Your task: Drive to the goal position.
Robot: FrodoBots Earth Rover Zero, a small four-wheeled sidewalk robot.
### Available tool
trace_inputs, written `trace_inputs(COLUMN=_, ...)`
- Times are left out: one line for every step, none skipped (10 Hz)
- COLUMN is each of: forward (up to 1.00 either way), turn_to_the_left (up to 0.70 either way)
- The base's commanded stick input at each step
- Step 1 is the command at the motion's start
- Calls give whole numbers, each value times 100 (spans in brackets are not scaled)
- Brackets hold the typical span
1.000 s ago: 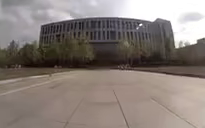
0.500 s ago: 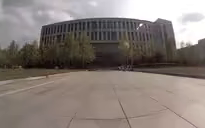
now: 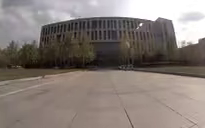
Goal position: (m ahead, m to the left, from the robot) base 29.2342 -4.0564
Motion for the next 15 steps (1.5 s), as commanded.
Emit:
trace_inputs(forward=100, turn_to_the_left=0)
trace_inputs(forward=100, turn_to_the_left=0)
trace_inputs(forward=100, turn_to_the_left=0)
trace_inputs(forward=100, turn_to_the_left=0)
trace_inputs(forward=100, turn_to_the_left=0)
trace_inputs(forward=100, turn_to_the_left=0)
trace_inputs(forward=100, turn_to_the_left=0)
trace_inputs(forward=100, turn_to_the_left=0)
trace_inputs(forward=100, turn_to_the_left=0)
trace_inputs(forward=100, turn_to_the_left=0)
trace_inputs(forward=100, turn_to_the_left=0)
trace_inputs(forward=100, turn_to_the_left=0)
trace_inputs(forward=100, turn_to_the_left=0)
trace_inputs(forward=100, turn_to_the_left=0)
trace_inputs(forward=100, turn_to_the_left=0)
